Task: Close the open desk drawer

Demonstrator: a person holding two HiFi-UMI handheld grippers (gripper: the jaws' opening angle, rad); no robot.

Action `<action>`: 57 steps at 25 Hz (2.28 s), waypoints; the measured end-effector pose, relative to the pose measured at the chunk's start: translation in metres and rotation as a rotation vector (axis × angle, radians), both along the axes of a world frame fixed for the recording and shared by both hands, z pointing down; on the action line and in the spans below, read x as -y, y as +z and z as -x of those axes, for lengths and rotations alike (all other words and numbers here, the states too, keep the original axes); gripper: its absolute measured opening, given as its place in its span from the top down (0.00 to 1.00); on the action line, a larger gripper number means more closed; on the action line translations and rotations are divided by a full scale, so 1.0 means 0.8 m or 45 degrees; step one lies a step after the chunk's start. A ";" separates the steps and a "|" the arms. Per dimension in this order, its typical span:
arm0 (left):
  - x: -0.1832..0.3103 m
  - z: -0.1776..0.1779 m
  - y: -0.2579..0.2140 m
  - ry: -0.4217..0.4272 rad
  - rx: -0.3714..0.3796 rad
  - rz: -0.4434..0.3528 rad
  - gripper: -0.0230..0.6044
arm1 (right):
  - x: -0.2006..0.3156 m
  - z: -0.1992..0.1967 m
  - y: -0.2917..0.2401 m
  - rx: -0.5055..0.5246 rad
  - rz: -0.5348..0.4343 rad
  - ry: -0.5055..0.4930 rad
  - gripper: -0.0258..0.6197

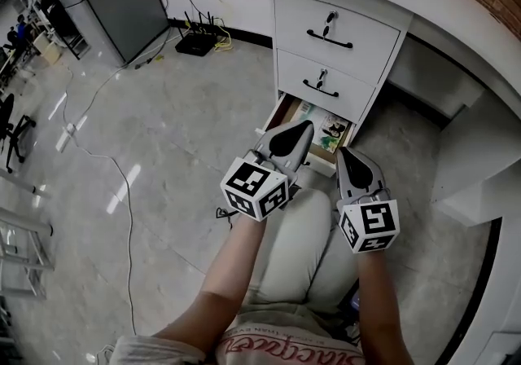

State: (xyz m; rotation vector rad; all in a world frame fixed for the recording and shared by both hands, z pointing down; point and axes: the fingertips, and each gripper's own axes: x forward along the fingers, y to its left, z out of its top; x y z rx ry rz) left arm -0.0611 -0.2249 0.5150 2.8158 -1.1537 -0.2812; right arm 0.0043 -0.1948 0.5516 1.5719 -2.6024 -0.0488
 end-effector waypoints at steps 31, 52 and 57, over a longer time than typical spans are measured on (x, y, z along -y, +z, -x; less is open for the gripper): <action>0.002 0.025 0.131 -0.045 0.107 0.200 0.86 | -0.001 0.000 0.043 -0.104 0.051 -0.109 0.94; 0.058 0.065 0.361 -0.234 -0.296 0.855 0.71 | 0.041 0.026 0.213 -0.097 0.251 -0.218 0.94; 0.064 0.049 0.417 -0.161 -0.497 1.059 0.71 | 0.043 0.030 0.265 -0.035 0.331 -0.183 0.94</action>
